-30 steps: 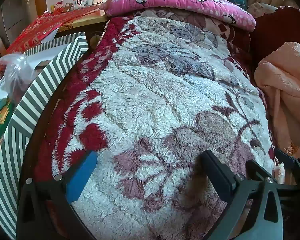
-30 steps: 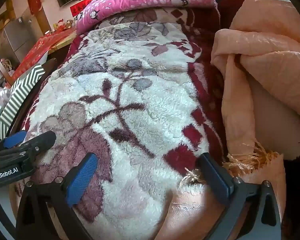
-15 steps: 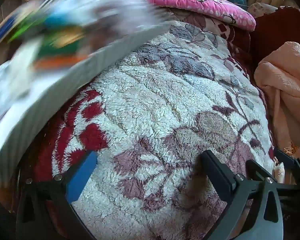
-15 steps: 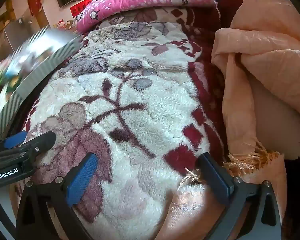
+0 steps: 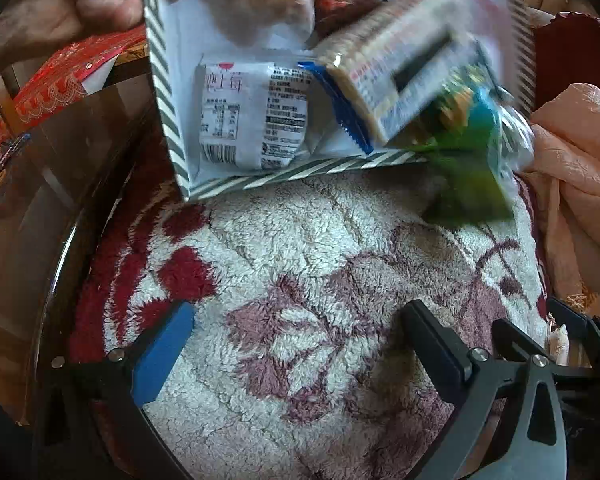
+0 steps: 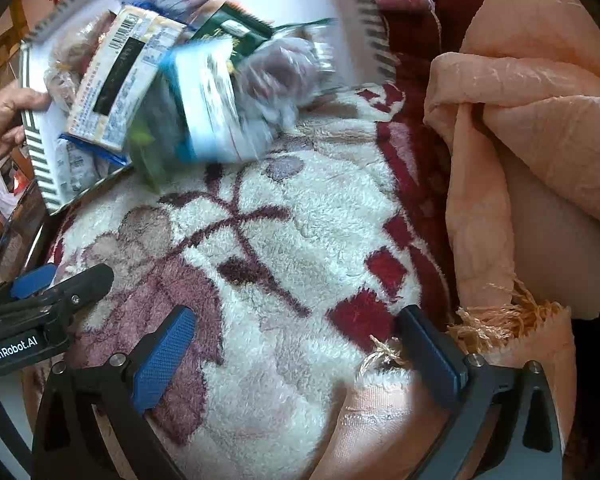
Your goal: Organize snacks
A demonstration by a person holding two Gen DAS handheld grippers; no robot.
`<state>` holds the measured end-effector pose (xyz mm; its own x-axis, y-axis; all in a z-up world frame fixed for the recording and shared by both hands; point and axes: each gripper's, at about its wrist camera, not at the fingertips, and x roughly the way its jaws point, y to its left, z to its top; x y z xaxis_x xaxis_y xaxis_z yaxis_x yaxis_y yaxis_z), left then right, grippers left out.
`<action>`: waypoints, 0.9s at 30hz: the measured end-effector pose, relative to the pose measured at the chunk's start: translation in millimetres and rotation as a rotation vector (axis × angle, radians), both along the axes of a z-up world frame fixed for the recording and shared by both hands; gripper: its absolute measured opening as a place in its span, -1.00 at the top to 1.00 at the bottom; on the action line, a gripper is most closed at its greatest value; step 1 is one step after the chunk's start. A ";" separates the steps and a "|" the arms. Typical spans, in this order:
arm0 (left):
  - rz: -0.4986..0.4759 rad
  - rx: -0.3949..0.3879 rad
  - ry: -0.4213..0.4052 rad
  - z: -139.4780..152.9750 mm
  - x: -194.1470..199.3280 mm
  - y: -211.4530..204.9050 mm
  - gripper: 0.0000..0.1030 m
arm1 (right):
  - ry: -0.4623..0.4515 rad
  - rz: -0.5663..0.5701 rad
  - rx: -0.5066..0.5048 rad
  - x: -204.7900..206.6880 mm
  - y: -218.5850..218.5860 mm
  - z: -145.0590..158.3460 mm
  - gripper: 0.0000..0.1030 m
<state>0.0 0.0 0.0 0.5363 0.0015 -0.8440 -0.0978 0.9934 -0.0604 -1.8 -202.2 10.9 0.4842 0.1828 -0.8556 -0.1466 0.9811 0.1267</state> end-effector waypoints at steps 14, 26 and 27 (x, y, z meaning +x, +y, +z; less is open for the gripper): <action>0.000 0.001 0.001 1.1 2.4 -3.3 -1.00 | 0.002 0.001 0.004 5.6 6.7 -6.4 -0.98; 0.000 0.002 0.001 -1.0 -0.4 -0.8 -1.00 | 0.003 0.000 0.007 6.8 2.8 -7.6 -0.98; 0.000 0.002 0.001 -0.9 -0.5 -0.7 -1.00 | 0.002 0.000 0.008 6.8 2.2 -7.3 -0.98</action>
<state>-0.5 -0.7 -0.9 0.5353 0.0026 -0.8447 -0.0975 0.9935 -0.0587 5.0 -199.9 3.6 0.4821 0.1901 -0.8553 -0.1465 0.9799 0.1352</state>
